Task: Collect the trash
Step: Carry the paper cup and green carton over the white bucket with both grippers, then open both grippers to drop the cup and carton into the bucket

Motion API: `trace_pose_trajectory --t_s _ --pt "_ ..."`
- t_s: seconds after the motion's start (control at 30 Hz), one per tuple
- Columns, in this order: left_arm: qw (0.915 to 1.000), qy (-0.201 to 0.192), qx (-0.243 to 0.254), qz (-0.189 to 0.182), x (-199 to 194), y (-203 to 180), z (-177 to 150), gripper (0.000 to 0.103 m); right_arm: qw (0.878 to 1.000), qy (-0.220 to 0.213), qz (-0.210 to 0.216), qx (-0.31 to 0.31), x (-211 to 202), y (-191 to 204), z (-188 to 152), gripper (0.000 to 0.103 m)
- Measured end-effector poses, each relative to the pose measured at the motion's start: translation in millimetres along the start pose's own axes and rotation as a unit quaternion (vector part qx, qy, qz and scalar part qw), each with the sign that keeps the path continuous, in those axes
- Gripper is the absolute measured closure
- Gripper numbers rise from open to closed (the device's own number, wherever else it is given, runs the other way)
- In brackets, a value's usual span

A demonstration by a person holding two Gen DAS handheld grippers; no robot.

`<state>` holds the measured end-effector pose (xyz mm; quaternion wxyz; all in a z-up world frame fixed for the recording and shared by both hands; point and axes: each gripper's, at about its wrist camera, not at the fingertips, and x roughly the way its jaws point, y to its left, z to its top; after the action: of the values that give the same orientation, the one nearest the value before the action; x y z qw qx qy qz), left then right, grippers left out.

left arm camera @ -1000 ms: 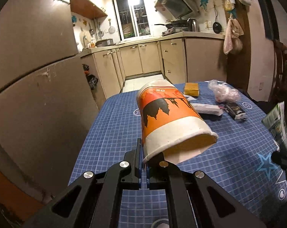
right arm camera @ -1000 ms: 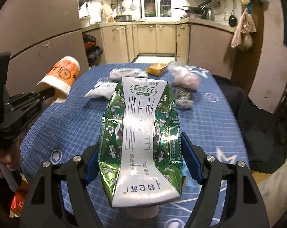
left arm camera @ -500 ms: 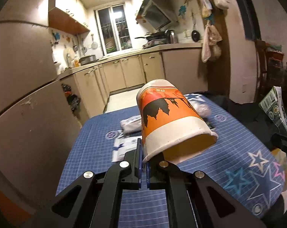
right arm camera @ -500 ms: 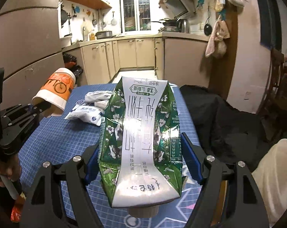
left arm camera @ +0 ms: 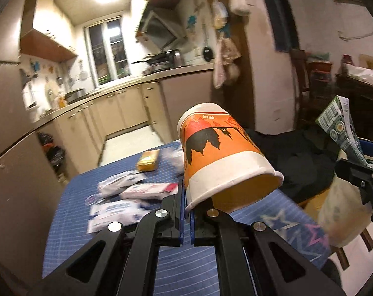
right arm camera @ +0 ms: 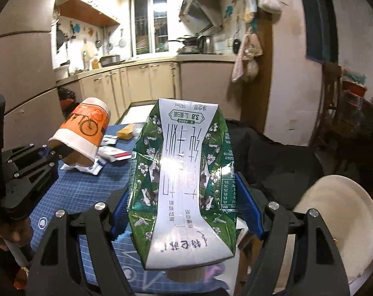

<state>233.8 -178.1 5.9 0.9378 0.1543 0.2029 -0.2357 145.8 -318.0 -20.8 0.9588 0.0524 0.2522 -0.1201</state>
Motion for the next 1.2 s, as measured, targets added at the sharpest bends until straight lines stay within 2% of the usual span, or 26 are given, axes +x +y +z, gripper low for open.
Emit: trace_pose_trajectory --t_s 0.2,0.57,0.87,1.2 --pt "0.9981 -0.011 0.033 -0.05 4 -54 19 0.099 0.999 -0.01 -0.039 0.03 -19 -45 -4 0.031" --pt "0.9886 -0.02 0.086 -0.122 13 -154 36 0.099 0.992 -0.01 -0.108 0.072 -45 -117 -27 0.031" --pt "0.9794 -0.009 0.109 -0.17 24 -213 39 0.099 0.984 -0.007 -0.153 0.09 -61 -160 -43 0.031" --pt "0.9666 -0.009 0.143 -0.212 31 -265 40 0.099 0.974 0.015 -0.203 0.101 -64 -206 -60 0.031"
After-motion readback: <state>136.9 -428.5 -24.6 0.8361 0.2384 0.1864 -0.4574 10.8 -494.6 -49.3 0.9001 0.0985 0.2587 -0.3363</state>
